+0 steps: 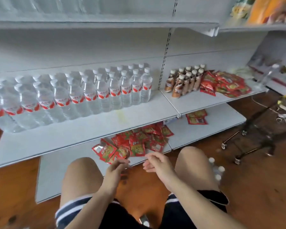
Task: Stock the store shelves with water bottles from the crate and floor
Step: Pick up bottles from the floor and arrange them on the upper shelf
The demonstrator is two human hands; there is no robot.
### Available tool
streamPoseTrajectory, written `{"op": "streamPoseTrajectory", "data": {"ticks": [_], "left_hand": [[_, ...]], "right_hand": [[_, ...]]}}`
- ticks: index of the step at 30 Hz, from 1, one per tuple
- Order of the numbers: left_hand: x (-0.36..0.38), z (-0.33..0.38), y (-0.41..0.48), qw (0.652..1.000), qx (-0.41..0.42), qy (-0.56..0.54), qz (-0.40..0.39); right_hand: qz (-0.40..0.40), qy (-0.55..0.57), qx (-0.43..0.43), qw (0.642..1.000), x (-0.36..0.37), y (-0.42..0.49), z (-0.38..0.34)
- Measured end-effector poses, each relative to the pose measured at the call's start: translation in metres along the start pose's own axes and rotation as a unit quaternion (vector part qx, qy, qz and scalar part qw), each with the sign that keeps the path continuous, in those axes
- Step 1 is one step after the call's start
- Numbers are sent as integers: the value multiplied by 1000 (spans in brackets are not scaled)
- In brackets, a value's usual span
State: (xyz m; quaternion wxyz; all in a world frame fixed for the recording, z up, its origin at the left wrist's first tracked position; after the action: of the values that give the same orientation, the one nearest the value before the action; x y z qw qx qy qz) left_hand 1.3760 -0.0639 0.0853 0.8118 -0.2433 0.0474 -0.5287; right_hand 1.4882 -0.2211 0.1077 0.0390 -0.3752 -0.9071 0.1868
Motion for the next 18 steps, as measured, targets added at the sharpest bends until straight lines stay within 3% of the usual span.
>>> {"op": "streamPoseTrajectory", "data": {"ticks": [2, 7, 18], "left_hand": [[12, -27, 3, 997, -55, 33, -33], [64, -20, 23, 982, -68, 138, -112], [187, -33, 26, 945, -31, 202, -255]], "right_hand": [[37, 12, 54, 998, -16, -11, 43], [130, 53, 97, 985, -64, -51, 91], [258, 123, 34, 958, -98, -144, 104]]}}
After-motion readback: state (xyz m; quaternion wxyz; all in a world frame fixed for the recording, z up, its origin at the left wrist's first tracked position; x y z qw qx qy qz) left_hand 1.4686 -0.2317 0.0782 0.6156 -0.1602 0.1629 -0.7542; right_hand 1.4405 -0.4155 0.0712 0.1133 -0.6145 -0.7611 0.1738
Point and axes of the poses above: each hand's wrist, its own y-axis towards the middle knuckle, its own x-axis out of the palm, z = x × y, the point moved 3 cm from there along y, towards the middle knuckle, and after that the axes turned 11 degrees about -z, right-handed, at the moved point
